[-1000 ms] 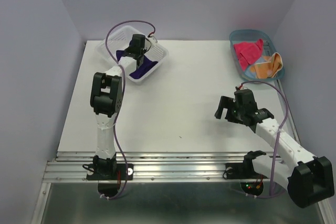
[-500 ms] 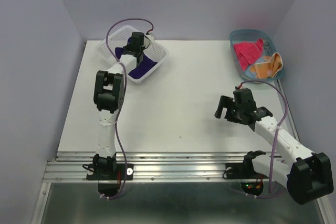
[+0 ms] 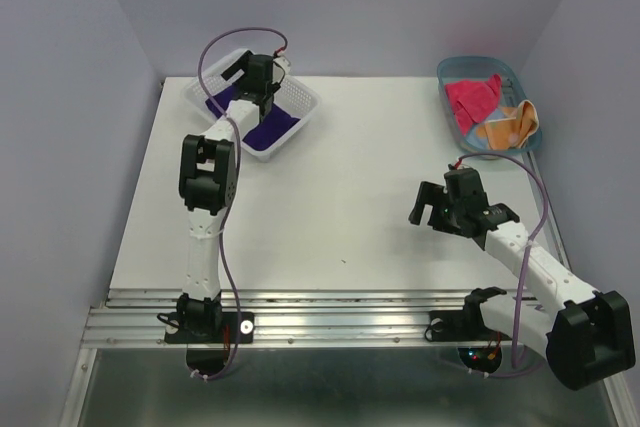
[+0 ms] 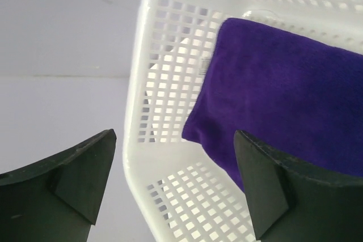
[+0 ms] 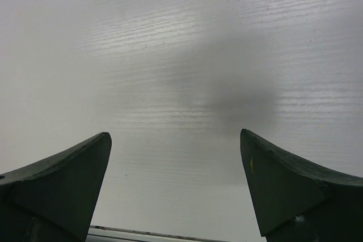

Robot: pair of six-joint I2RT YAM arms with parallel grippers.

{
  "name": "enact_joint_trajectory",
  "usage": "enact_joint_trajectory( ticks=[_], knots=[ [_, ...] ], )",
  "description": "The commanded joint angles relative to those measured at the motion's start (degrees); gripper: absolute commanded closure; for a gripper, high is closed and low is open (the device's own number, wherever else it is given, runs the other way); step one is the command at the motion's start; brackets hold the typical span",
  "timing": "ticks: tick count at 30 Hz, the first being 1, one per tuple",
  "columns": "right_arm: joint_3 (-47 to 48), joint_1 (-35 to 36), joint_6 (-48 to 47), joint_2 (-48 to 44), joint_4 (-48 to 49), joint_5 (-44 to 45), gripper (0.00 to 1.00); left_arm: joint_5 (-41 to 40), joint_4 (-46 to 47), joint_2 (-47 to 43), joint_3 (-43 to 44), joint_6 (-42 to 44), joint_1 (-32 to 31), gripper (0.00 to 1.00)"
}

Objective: Fold and stack the towels
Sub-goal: Neatly place the folded towel into the bin, then grab crumpled towel

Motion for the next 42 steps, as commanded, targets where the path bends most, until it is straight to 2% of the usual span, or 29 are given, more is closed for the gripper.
enact_joint_trajectory(
  ticks=[1, 5, 7, 10, 11, 12, 13, 14, 15, 16, 17, 22, 25, 27, 30, 31, 38, 42],
  knots=[
    [4.5, 0.0, 0.5, -1.2, 2.5, 0.0, 0.00, -3.0, 1.4, -4.4, 3.7, -2.3, 0.7, 0.01],
    [6.1, 0.0, 0.6, -2.4, 3.2, 1.1, 0.00, -3.0, 1.4, -10.6, 3.5, -8.9, 0.5, 0.01],
    [8.6, 0.0, 1.6, -1.9, 2.2, 5.2, 0.00, -2.5, 1.4, -13.0, 3.4, -12.8, 0.0, 0.01],
    [13.3, 0.1, 4.8, 0.3, 0.8, 10.4, 0.00, -0.5, -1.8, -18.9, 3.9, -26.6, -1.2, 0.01],
    [14.7, -0.2, 5.5, 2.4, 0.0, 13.7, 0.00, 5.7, -4.2, -21.9, 4.4, -31.7, -1.3, 0.01],
    [17.0, -0.9, 6.4, 3.9, -0.4, 15.0, 0.00, 10.5, -10.1, -23.2, 5.0, -41.3, -1.3, 0.01],
    [18.6, -1.8, 6.1, 6.4, -0.4, 15.9, 0.00, 18.7, -11.4, -24.6, 4.4, -45.9, -1.3, 0.01],
    [19.9, -2.9, 6.0, 7.8, 0.0, 16.5, 0.00, 21.4, -11.8, -27.4, 2.9, -50.7, -1.3, 0.01],
    [22.6, -5.8, 6.3, 9.0, 1.7, 16.7, 0.00, 26.3, -12.0, -28.9, -1.1, -58.8, -1.7, 0.01],
    [22.7, -7.5, 6.1, 10.2, 1.7, 16.7, 0.00, 26.4, -10.9, -30.6, -4.1, -58.8, -1.7, 0.01],
    [25.7, -11.0, 5.1, 13.2, 3.7, 15.9, 0.00, 29.3, -8.8, -34.3, -10.4, -63.8, -2.8, 0.01],
    [40.1, -17.0, 0.2, 25.6, 5.0, 15.2, 0.00, 21.7, -0.9, -47.6, -30.1, -66.9, -9.9, 0.01],
    [49.4, -20.7, -3.2, 35.1, 5.4, 13.8, 0.00, 21.5, 1.2, -51.2, -38.7, -67.6, -13.3, 0.01],
    [55.2, -21.9, -6.2, 42.0, 5.7, 11.7, 0.00, 25.2, 4.3, -53.4, -44.4, -69.4, -14.1, 0.01],
    [62.0, -23.3, -8.3, 49.2, 5.7, 11.9, 0.00, 31.3, 6.5, -53.6, -48.6, -70.6, -16.4, 0.01],
    [67.1, -24.2, -8.8, 51.8, 5.5, 11.5, 0.00, 31.7, 6.4, -53.6, -49.2, -70.5, -17.4, 0.01],
    [85.7, -24.8, -15.6, 71.7, 4.3, 5.7, 0.00, 29.1, 6.9, -55.6, -52.3, -69.7, -20.4, 0.01],
    [92.0, -24.8, -15.7, 77.7, 2.7, 3.8, 0.00, 28.3, 6.7, -54.0, -52.8, -69.3, -21.0, 0.01]
  ],
)
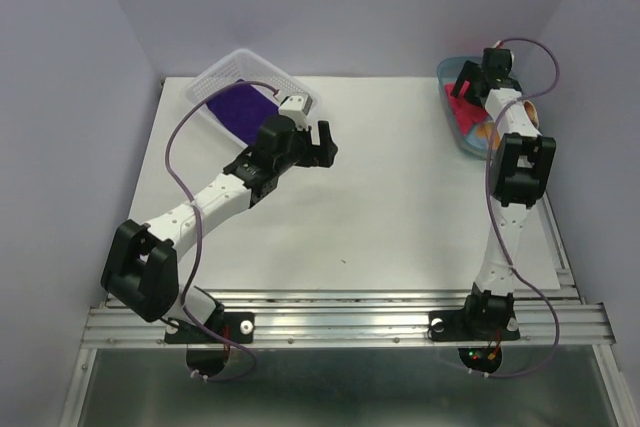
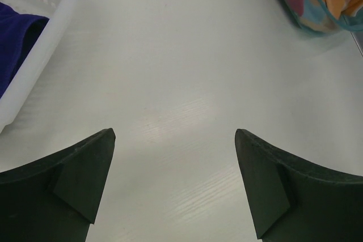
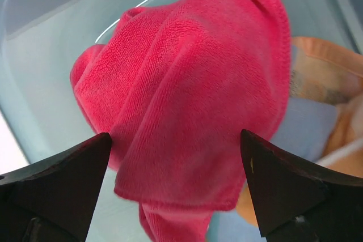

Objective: Fold and stack the towels
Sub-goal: Grab crumpled towel, then move the towel to the center of the board

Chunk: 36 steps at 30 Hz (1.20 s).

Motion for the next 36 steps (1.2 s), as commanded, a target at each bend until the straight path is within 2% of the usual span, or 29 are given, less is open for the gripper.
enact_joint_trajectory(
  ticks=[1, 2, 4, 5, 6, 8, 9, 16, 21, 25, 27, 28, 33, 36],
  knots=[
    [7.9, -0.1, -2.5, 3.4, -1.4, -3.1, 0.01, -0.5, 2.9, -1.1, -0.7, -0.1, -0.3, 0.01],
    [7.9, -0.1, -2.5, 3.6, -1.2, -3.5, 0.03, -0.5, 2.7, -0.1, -0.4, -0.3, -0.2, 0.01],
    [6.4, -0.1, -2.8, 2.6, 0.3, -3.7, 0.26, -0.2, 2.5, 0.7, -0.1, -0.5, -0.3, 0.01],
    [5.5, -0.1, -2.8, 1.8, 1.2, -3.3, 0.41, -0.2, 2.5, 1.1, 0.2, -0.5, -0.4, 0.01],
    [3.8, -0.1, -2.9, 0.1, 2.0, -2.6, 0.69, 0.0, 2.5, 1.4, 0.7, -0.7, -0.5, 0.01],
    [3.0, -0.1, -3.6, -1.7, 3.0, -0.9, 0.84, 0.5, 2.4, 2.2, 1.4, -0.9, -0.7, 0.01],
    [2.7, -0.1, -3.9, -2.7, 3.3, -0.2, 0.88, 0.7, 2.3, 2.4, 1.6, -0.9, -0.8, 0.01],
    [1.5, -0.1, -6.7, -14.9, 3.1, 4.5, 0.84, -0.1, 2.7, -0.5, 0.6, -1.5, -2.2, 0.01],
    [-2.4, -0.1, -6.2, -26.1, 4.1, -3.9, 0.84, -2.3, 2.9, -4.1, -0.9, -2.1, -3.2, 0.01],
    [-1.5, -0.1, -4.7, -30.0, 1.2, -9.3, 0.83, -2.3, 2.8, -6.5, -2.3, -2.7, -3.7, 0.01],
    [-1.3, -0.1, -3.2, -31.6, 0.3, -17.0, 0.84, -2.7, 2.7, -8.3, -2.8, -3.1, -3.9, 0.01],
    [-1.4, 0.0, -2.4, -33.2, -0.4, -24.0, 0.84, -3.2, 2.7, -9.8, -3.6, -3.4, -3.9, 0.01],
    [-4.9, 2.3, 2.5, -38.6, -0.1, -41.4, 0.84, -4.8, 2.6, -13.7, -6.1, -5.6, -3.9, 0.01],
    [-9.9, 7.4, 1.2, -42.3, 1.1, -47.2, 0.81, -6.1, 2.1, -15.4, -8.0, -8.0, -3.9, 0.01]
  ],
)
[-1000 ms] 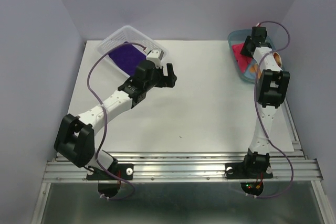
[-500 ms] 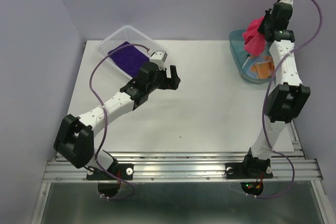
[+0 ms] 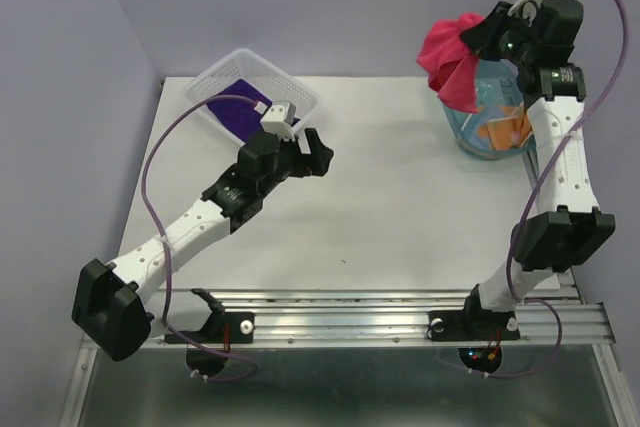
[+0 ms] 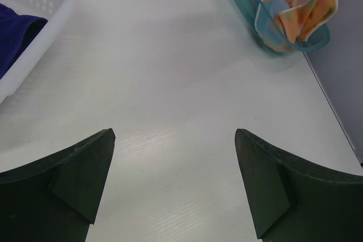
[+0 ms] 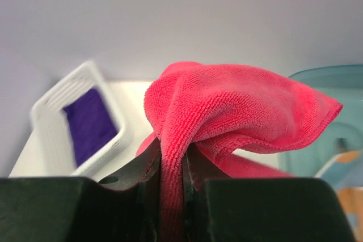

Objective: Fold and stack the towels
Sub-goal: Move the towel to the center of the board, then flatten out the crumpled towel

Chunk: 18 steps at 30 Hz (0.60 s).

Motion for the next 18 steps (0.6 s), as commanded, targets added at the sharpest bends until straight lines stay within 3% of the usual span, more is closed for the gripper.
enact_joint_trajectory(
  ticks=[1, 5, 6, 8, 9, 10, 11, 15, 18],
  knots=[
    [-6.5, 6.8, 1.0, -6.3, 1.8, -16.4, 0.80, -2.8, 1.3, -3.1, -2.5, -3.7, -0.2, 0.01],
    [-26.1, 8.1, 6.7, -15.4, 10.2, -17.1, 0.77, -4.9, 0.9, -5.1, -4.4, -6.1, -0.2, 0.01],
    [-34.8, 8.0, 8.1, -19.6, 11.1, -11.8, 0.73, -5.4, 0.6, -5.3, -4.6, -6.3, -0.2, 0.01],
    [-42.3, 8.1, 9.3, -22.7, 10.6, -4.8, 0.63, -6.8, -0.7, -5.9, -4.9, -6.5, -0.2, 0.01],
    [-44.9, 8.0, 10.1, -23.8, 9.4, 3.5, 0.46, -7.1, -1.3, -6.2, -5.0, -6.5, -0.2, 0.01],
    [-49.1, 8.0, 10.9, -24.4, 6.1, 7.3, 0.10, -8.3, -2.4, -6.2, -5.3, -6.6, -0.2, 0.01],
    [-50.6, 8.0, 10.9, -24.3, 4.3, 14.3, 0.00, -8.7, -2.9, -6.5, -5.5, -6.8, -0.2, 0.01],
    [-54.4, 8.0, 11.8, -23.7, -4.4, 26.7, 0.00, -8.6, -4.0, -6.9, -8.2, -8.3, -0.2, 0.01],
    [-61.3, 8.1, 13.8, -28.0, -3.6, 23.1, 0.00, -6.5, -3.9, -6.7, -11.8, -9.7, -0.3, 0.01]
  ],
)
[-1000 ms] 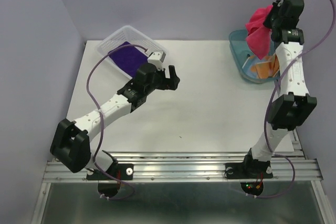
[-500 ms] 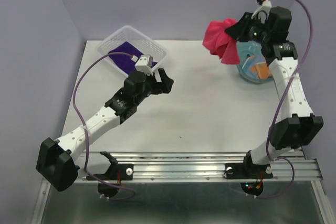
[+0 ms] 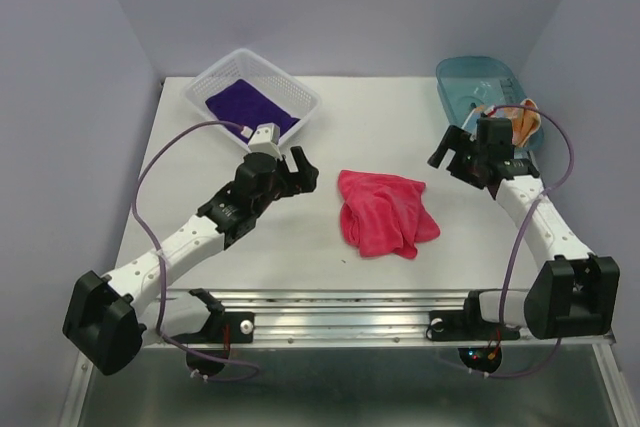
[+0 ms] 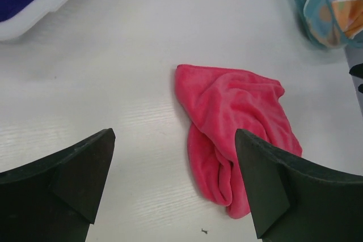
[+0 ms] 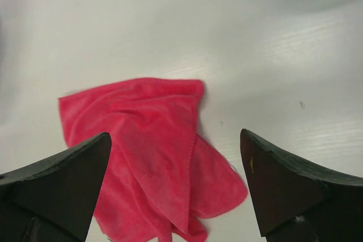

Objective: Fold and stack the towels
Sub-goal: Flatten out the crumpled towel

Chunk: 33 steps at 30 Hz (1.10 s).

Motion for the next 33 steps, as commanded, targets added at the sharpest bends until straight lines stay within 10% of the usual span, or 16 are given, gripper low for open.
enact_joint_trajectory(
  ticks=[1, 15, 33],
  knots=[
    [-7.4, -0.1, 3.2, -6.1, -0.6, 4.8, 0.00, 1.3, -0.6, -0.8, -4.7, -3.3, -0.3, 0.01],
    [-26.9, 9.5, 10.0, -16.5, 1.9, -6.8, 0.01, 14.5, 6.4, 7.5, -10.2, -8.5, -19.1, 0.01],
    [-28.6, 12.7, 9.2, -8.9, 11.1, -9.1, 0.57, 10.0, 10.2, 28.5, 0.6, -11.5, -23.0, 0.25]
  ],
)
